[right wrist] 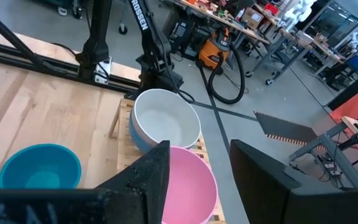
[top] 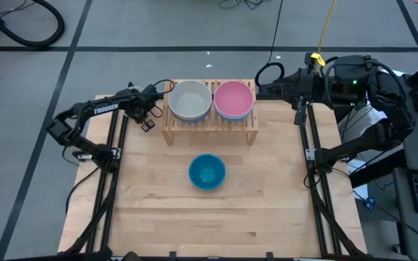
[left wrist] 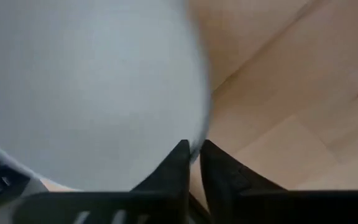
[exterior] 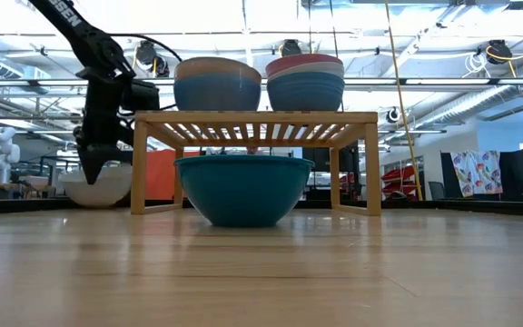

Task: Place and stack bowls onto a shelf
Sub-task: Stack the white bowl on top of the pink bowl on the shelf

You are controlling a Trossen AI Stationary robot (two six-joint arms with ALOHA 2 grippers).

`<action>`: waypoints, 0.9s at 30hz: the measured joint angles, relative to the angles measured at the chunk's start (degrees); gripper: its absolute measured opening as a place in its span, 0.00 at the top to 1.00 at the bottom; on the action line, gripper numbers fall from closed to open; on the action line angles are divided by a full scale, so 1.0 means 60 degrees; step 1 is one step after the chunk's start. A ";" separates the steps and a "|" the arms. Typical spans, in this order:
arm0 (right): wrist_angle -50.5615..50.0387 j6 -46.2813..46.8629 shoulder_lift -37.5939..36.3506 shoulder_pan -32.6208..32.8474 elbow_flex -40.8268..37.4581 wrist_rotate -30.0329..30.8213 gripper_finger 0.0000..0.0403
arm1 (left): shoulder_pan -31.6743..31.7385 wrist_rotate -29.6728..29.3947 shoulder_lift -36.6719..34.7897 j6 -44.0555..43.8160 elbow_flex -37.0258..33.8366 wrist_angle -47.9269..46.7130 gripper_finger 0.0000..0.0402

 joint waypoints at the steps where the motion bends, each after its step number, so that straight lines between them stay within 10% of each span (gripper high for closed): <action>1: 0.0000 0.0000 0.0000 -0.0001 0.0000 0.0000 0.60 | -0.0002 0.0025 0.0011 -0.0002 0.0000 0.0003 0.95; 16: 0.0102 -0.0002 0.0000 0.0001 0.0000 0.0002 0.60 | -0.0201 0.0057 -0.0752 -0.1428 0.0507 -0.1846 0.99; 27: 0.0073 -0.0040 -0.0154 -0.0001 0.0000 0.0036 0.60 | -0.0892 -0.0004 -0.2174 -0.2376 0.3792 -0.4868 0.99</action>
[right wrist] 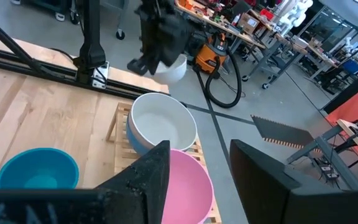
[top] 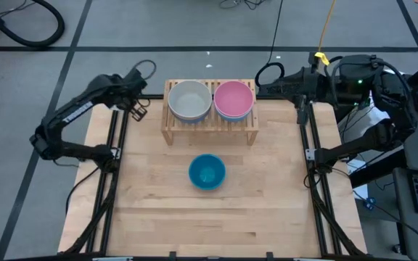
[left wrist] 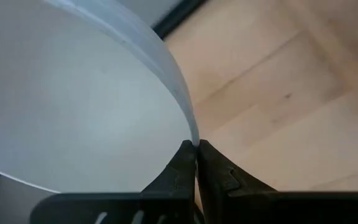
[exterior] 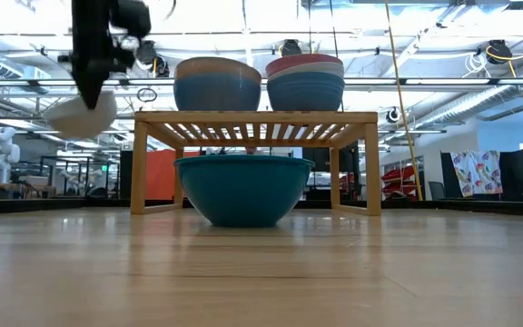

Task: Place and stack bowls onto a shelf
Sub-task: Stack the white bowl on top of the pink bowl on the shelf

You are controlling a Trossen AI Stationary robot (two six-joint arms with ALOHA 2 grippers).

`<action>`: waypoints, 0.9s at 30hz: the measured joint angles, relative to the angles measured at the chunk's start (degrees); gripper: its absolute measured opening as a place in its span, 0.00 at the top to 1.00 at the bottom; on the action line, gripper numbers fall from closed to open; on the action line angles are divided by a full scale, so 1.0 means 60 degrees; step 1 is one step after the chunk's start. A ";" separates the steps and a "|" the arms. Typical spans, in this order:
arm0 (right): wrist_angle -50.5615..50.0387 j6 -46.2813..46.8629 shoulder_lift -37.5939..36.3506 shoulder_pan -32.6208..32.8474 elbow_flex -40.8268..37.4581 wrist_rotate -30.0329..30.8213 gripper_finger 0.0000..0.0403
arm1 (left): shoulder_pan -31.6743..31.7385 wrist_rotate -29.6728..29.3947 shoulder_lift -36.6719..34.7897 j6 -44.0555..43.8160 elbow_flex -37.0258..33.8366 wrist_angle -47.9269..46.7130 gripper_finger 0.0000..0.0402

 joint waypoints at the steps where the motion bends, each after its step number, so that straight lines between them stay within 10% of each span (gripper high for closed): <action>1: -0.0004 0.0000 -0.0057 0.0004 0.0000 0.0000 0.60 | -0.0103 -0.0023 -0.0029 -0.0082 0.0415 -0.0295 0.99; 27: -0.0044 0.0635 -0.0946 0.0000 0.0000 0.0007 0.60 | -0.4424 -0.0506 0.2032 -0.0804 0.6945 -0.1591 0.99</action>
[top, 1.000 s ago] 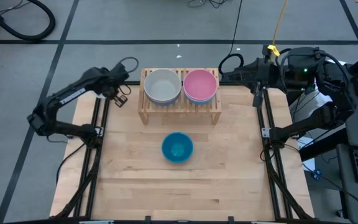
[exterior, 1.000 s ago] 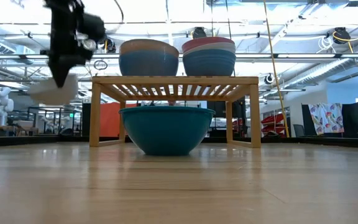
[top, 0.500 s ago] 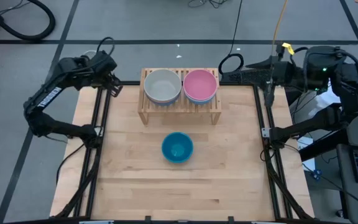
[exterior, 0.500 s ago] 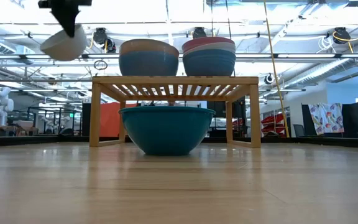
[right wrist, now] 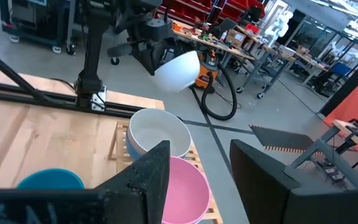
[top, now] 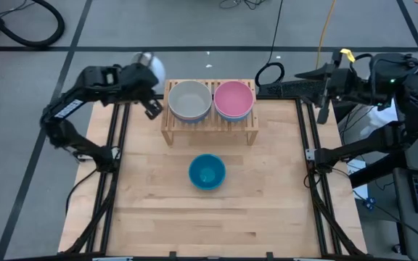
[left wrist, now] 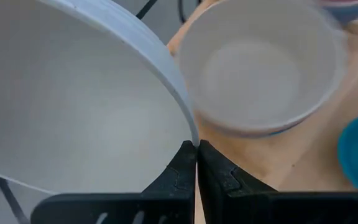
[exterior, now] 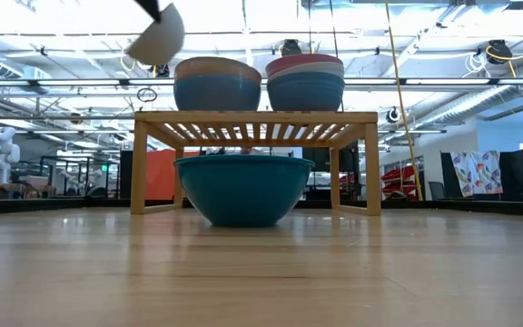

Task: Place and stack bowls onto a shelf
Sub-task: Stack the white bowl on top of the pink bowl on the shelf

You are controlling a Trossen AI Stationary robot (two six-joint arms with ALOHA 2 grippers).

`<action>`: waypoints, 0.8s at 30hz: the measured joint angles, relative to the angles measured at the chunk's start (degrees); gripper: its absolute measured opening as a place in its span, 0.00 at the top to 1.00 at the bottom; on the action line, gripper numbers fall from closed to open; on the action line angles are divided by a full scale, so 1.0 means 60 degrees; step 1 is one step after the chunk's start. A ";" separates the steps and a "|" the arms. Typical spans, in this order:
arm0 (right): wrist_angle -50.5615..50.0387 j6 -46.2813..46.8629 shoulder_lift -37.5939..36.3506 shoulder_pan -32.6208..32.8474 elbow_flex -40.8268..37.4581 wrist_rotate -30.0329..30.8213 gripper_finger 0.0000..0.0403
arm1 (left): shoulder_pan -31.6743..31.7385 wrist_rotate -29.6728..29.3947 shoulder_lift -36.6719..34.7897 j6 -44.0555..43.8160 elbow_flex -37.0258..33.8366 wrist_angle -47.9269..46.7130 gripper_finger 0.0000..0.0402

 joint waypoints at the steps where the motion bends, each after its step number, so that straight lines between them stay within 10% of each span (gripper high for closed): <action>1: 0.0000 0.0092 -0.0014 0.0002 0.0000 0.0000 0.60 | -0.0137 0.0005 0.0284 0.0173 0.0325 -0.0015 0.99; 11: -0.0084 0.0337 -0.0047 0.0000 0.0000 0.0000 0.60 | -0.0874 0.0057 0.2942 0.2121 0.3585 0.0094 0.99; 24: -0.0444 0.0942 -0.0047 0.0000 0.0000 0.0280 0.60 | -0.1651 0.0846 0.3419 0.3906 0.3417 0.2181 0.99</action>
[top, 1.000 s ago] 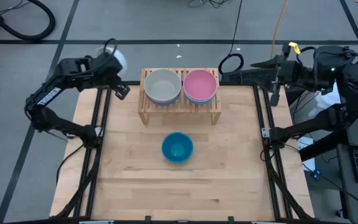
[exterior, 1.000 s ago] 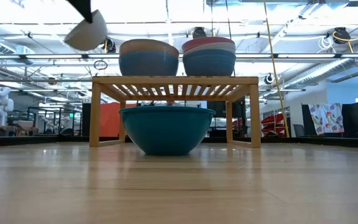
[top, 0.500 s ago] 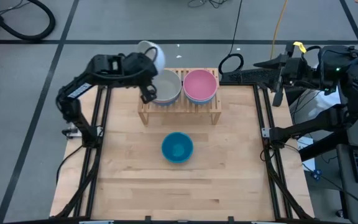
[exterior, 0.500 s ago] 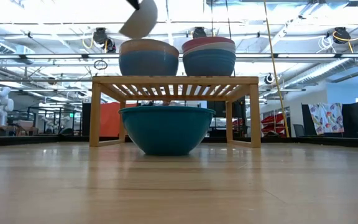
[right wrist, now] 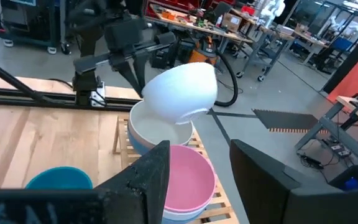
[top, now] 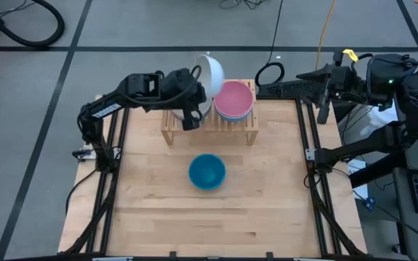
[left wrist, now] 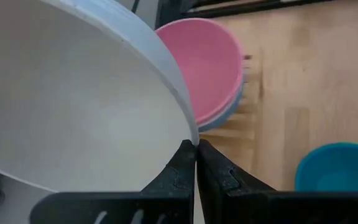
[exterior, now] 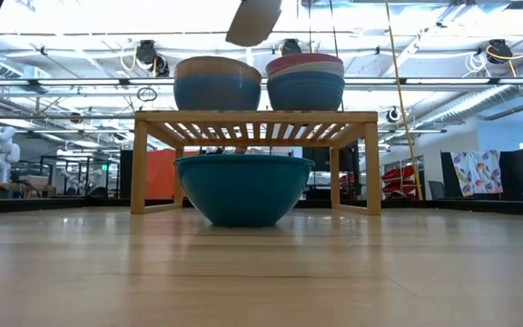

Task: Place and stack bowls onto a shelf
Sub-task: Stack the white bowl on top of the pink bowl on the shelf

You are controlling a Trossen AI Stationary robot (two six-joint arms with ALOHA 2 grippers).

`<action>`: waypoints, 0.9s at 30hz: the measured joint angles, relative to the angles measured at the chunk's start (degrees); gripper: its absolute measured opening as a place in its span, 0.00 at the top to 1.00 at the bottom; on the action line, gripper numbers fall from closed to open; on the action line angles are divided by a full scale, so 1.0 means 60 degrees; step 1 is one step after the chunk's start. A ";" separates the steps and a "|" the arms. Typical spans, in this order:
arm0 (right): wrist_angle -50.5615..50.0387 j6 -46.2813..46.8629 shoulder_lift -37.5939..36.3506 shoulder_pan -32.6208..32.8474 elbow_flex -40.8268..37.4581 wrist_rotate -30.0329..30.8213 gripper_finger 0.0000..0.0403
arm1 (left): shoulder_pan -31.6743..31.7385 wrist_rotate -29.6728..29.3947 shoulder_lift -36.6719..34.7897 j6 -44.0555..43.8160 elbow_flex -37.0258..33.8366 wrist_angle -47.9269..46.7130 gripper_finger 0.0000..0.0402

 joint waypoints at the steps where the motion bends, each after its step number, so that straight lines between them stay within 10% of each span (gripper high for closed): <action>1: -0.0003 -0.0006 0.0000 0.0000 0.0000 0.0000 0.60 | -0.0051 0.0015 0.0010 0.0097 -0.0001 0.0043 0.99; 27: 0.0003 0.0004 0.0004 0.0000 0.0000 -0.0004 0.60 | -0.0040 0.0600 0.1274 0.1609 -0.0001 0.0470 0.99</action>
